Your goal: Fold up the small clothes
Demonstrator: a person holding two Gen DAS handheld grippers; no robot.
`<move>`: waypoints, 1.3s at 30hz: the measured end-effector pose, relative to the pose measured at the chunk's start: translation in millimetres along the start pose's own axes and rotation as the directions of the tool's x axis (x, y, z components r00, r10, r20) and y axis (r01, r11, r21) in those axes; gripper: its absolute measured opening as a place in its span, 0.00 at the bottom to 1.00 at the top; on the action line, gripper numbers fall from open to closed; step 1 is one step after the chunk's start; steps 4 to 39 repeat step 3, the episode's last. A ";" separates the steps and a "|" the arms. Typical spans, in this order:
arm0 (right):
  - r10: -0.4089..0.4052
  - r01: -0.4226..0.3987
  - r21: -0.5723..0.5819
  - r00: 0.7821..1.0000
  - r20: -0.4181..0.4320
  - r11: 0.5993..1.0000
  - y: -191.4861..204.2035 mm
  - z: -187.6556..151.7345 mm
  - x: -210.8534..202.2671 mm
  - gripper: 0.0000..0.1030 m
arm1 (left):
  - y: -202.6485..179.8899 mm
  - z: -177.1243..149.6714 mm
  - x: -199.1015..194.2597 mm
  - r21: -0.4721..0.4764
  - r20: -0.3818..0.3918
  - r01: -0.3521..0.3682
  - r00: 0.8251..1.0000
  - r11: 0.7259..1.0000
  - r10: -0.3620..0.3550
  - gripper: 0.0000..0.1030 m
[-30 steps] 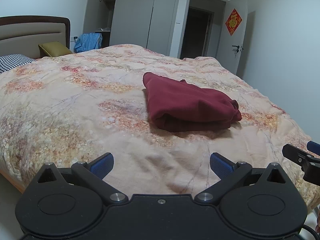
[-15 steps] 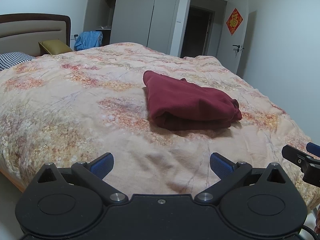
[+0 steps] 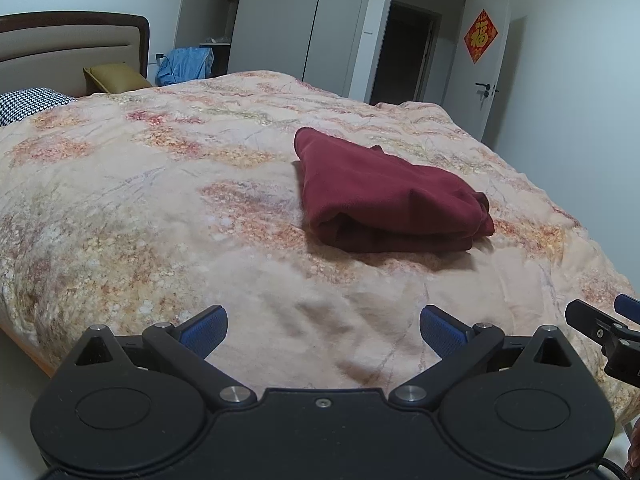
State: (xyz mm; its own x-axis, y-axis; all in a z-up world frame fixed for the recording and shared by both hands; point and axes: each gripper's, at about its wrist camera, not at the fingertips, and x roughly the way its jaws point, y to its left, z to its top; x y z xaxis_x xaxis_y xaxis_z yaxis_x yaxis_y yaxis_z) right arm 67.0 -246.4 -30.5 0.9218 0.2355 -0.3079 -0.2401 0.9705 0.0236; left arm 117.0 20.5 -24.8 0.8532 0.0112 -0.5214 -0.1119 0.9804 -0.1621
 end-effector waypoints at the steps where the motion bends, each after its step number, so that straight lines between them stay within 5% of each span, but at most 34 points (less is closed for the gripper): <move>1: -0.001 0.001 0.000 1.000 -0.004 1.000 -0.2 -0.1 1.4 1.00 | 0.0 0.4 2.0 -0.001 -0.006 0.000 1.000 1.000 0.000 0.99; 39: -0.002 0.002 -0.001 1.000 -0.016 1.000 -1.1 -0.5 4.7 1.00 | 0.1 1.4 6.3 -0.004 -0.018 0.003 1.000 1.000 -0.003 0.99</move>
